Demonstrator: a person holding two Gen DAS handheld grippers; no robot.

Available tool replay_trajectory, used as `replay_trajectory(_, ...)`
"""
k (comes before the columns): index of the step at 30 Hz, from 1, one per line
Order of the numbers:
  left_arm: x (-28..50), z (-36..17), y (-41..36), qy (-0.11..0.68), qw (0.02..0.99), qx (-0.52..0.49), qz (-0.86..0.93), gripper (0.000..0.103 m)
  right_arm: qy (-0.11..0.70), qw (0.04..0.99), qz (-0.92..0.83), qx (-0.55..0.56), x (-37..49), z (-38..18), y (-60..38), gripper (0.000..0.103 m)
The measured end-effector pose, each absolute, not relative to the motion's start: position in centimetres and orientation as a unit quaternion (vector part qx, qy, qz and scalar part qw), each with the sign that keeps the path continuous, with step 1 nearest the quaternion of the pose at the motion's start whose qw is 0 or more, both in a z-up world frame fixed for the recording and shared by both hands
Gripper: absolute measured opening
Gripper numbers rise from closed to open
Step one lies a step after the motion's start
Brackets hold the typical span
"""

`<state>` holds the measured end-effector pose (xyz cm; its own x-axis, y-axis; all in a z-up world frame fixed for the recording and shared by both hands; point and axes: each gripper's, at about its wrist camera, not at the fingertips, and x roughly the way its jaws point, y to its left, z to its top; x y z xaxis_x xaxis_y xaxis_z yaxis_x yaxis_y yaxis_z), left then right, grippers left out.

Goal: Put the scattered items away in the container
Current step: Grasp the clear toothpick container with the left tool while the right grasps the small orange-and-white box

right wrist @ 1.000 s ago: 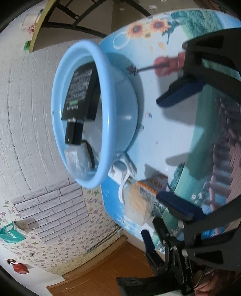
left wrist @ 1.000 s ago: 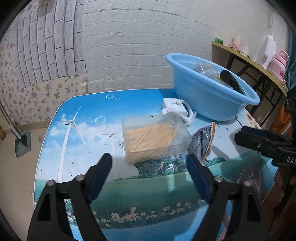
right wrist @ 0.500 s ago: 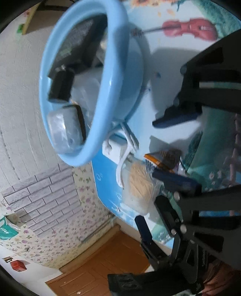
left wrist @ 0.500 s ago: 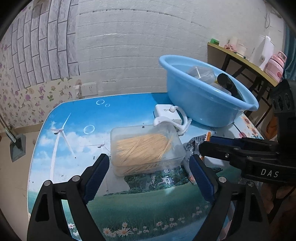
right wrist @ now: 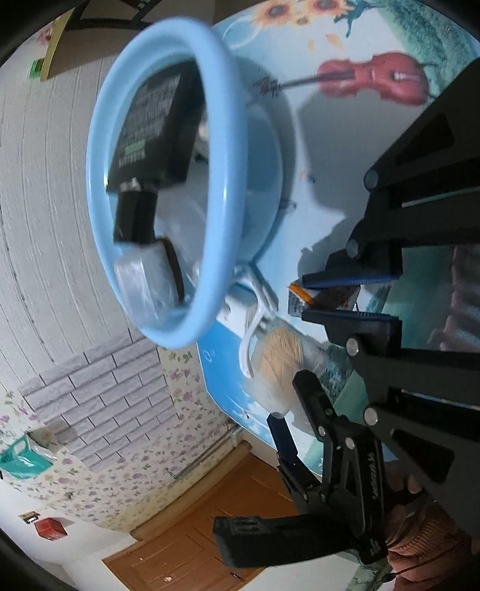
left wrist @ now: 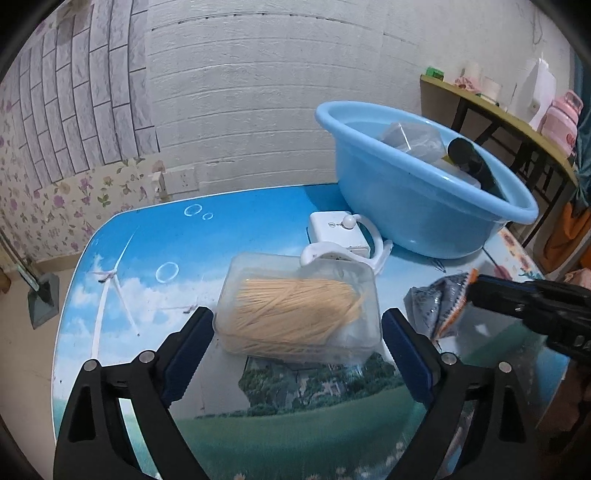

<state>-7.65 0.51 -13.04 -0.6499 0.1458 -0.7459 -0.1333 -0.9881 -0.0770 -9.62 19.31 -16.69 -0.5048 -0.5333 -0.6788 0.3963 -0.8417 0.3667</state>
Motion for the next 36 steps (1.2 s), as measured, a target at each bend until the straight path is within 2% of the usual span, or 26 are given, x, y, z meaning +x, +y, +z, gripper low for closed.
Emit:
replay_trajectory(11, -9.0, -13.7, 1.8, 0.02, 0.092, -0.424, 0.901, 0.095, -0.089, 0.262, -0.865, 0.419, -9.1, -16.0, 20.7, 0.011)
replay_trajectory(13, -8.7, -13.7, 1.6, 0.013, 0.099, -0.423, 0.901, 0.094, -0.087, 0.255, -0.867, 0.42, -9.0, -16.0, 20.5, 0.022)
replay_trajectory(14, -8.6, -13.6, 1.6, 0.012, 0.101, -0.422, 0.901, 0.094, -0.086, 0.252, -0.867, 0.421, -9.0, -16.0, 20.3, 0.032)
replay_trajectory(23, -7.6, -13.5, 1.2, 0.012, 0.093, -0.416, 0.905, 0.094, -0.08, 0.251, -0.86, 0.438, -9.8, -17.1, 18.9, 0.039)
replay_trajectory(28, -7.0, -13.4, 0.8, 0.008, 0.087, -0.417, 0.904, 0.094, -0.07, 0.245, -0.857, 0.448, -10.3, -18.1, 18.2, 0.038)
replay_trajectory(30, -6.6, -13.2, 0.8, 0.008, 0.084, -0.417, 0.905, 0.094, -0.075, 0.255, -0.855, 0.445, -10.2, -18.0, 18.2, 0.025)
replay_trajectory(36, -5.4, -12.6, 0.9, 0.008, 0.078, -0.414, 0.907, 0.094, -0.074, 0.25, -0.859, 0.44, -9.3, -17.7, 18.8, 0.019)
